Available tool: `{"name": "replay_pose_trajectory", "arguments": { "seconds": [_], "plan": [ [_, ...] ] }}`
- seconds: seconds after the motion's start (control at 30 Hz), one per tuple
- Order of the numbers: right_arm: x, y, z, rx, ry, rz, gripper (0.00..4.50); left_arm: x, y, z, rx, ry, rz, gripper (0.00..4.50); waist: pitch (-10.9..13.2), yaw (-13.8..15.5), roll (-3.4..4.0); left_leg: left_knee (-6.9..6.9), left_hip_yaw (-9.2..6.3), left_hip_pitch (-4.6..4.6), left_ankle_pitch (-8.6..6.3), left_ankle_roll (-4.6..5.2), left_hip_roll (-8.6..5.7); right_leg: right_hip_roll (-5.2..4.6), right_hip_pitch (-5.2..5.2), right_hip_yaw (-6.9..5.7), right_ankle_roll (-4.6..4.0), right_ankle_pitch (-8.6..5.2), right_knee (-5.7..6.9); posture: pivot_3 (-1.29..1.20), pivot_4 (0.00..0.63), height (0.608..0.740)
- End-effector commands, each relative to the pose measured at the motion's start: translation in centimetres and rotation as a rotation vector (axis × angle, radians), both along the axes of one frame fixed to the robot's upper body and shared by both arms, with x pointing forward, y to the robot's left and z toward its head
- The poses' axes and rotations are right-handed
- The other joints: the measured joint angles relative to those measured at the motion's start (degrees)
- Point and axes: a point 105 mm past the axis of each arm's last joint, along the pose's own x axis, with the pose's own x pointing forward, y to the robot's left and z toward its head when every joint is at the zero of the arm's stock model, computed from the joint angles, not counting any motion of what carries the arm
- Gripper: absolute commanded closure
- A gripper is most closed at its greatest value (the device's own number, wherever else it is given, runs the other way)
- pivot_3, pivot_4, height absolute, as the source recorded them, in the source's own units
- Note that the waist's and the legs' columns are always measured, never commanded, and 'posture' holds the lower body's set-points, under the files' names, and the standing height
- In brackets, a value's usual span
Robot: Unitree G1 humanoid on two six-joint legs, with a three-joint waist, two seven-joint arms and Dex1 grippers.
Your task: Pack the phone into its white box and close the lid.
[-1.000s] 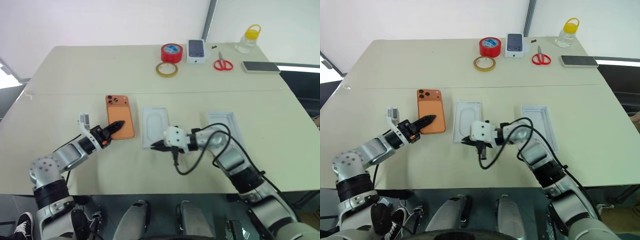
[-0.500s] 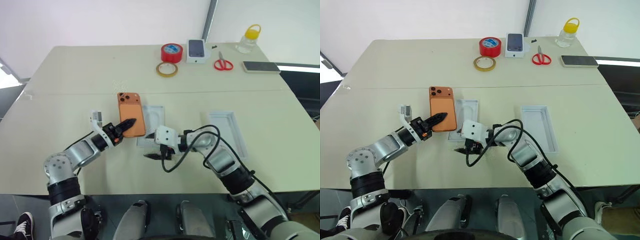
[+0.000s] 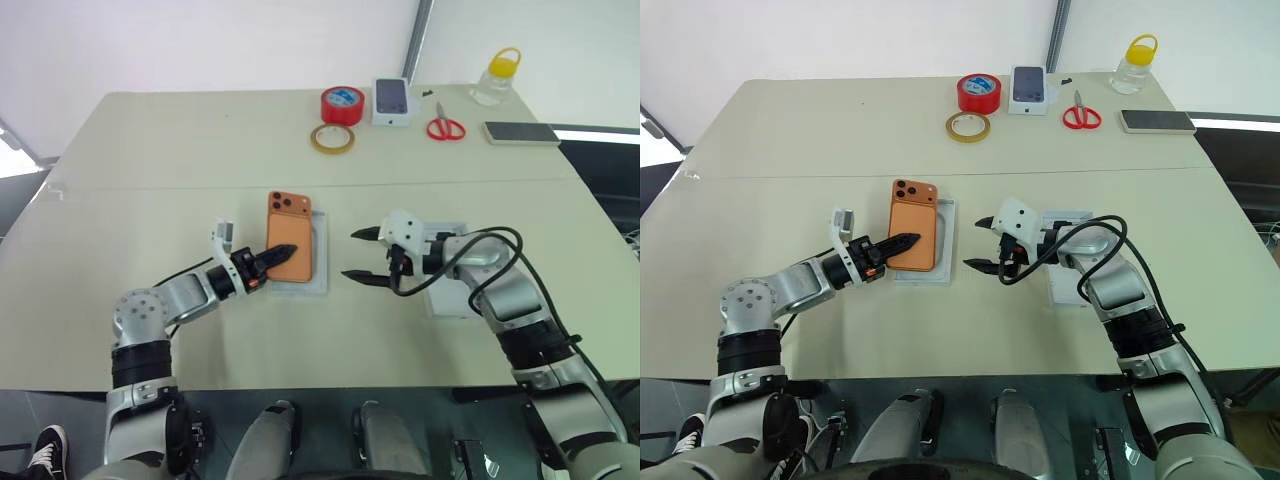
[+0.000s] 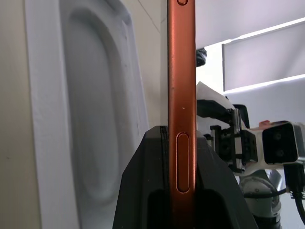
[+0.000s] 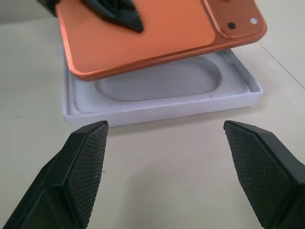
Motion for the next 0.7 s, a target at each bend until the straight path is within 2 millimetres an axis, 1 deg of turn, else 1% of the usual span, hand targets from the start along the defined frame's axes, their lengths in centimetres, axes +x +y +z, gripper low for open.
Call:
{"name": "replay_pose_trajectory", "arguments": {
  "seconds": [0.03,0.1,0.17,0.23,0.3,0.37,0.5,0.6,0.7],
  "plan": [
    [0.2,-0.1,1.6,0.016,-0.072,0.013,0.45,0.0,-0.1,0.9,-0.013,-0.039,-0.014,4.50,0.00,0.04,0.00,0.01,0.00,0.00,0.00,0.00,0.00,0.00,0.01,0.00,0.00,0.00,0.00,0.00,0.150,0.740],
    [0.3,-0.2,1.4,0.006,-0.075,0.017,0.45,0.0,0.0,0.9,-0.015,-0.035,-0.014,4.50,0.00,0.12,0.00,0.01,0.00,0.00,0.00,0.00,-0.01,0.00,0.01,0.00,0.00,0.00,-0.01,0.00,0.150,0.740],
    [0.5,-0.2,1.4,0.006,-0.075,0.012,0.38,0.0,0.1,0.8,-0.025,-0.021,-0.014,3.47,0.00,0.14,0.00,0.01,0.00,0.00,0.00,0.00,-0.01,-0.01,0.01,0.00,0.00,0.00,-0.01,0.00,0.150,0.740],
    [0.4,-0.1,1.3,-0.001,-0.081,0.018,0.38,-0.1,0.0,0.6,0.013,-0.033,-0.022,2.63,0.00,0.14,-0.01,0.02,0.00,0.00,0.00,0.00,-0.01,-0.01,0.02,0.00,0.00,0.00,-0.01,0.00,0.150,0.740],
    [0.4,0.1,1.3,0.001,-0.082,0.024,0.38,-0.3,-0.2,0.5,0.027,-0.036,-0.034,1.60,0.00,0.14,0.00,0.01,0.00,0.00,0.00,-0.01,-0.01,-0.01,0.02,0.00,0.00,0.00,-0.01,0.00,0.150,0.740],
    [0.3,0.4,1.4,0.005,-0.081,0.030,0.38,-0.3,-0.2,0.4,0.041,-0.035,-0.036,0.66,-0.01,0.14,0.02,0.02,0.00,0.01,0.00,-0.01,-0.01,-0.01,0.04,-0.01,0.00,0.00,-0.01,0.00,0.150,0.740],
    [0.4,0.6,1.4,0.011,-0.082,0.033,0.38,-0.2,0.3,0.5,0.081,-0.051,-0.029,0.66,-0.02,-0.03,0.03,0.01,0.00,0.05,0.00,0.00,0.00,0.00,0.07,0.00,0.00,0.00,-0.01,0.00,0.150,0.740],
    [0.4,0.6,1.4,0.011,-0.083,0.032,0.38,-0.2,0.9,1.2,0.102,-0.072,-0.028,0.66,-0.02,-0.11,0.03,0.00,0.00,0.05,0.00,0.00,0.00,0.00,0.07,0.00,0.00,0.00,-0.01,0.00,0.150,0.740],
    [0.6,0.8,1.3,0.011,-0.087,0.032,0.38,-1.1,1.3,1.1,0.217,-0.103,-0.057,0.66,-0.01,-0.21,0.03,-0.01,0.00,0.05,0.00,0.00,0.01,0.01,0.05,0.01,0.00,0.00,0.00,0.00,0.150,0.740]
  ]
}}
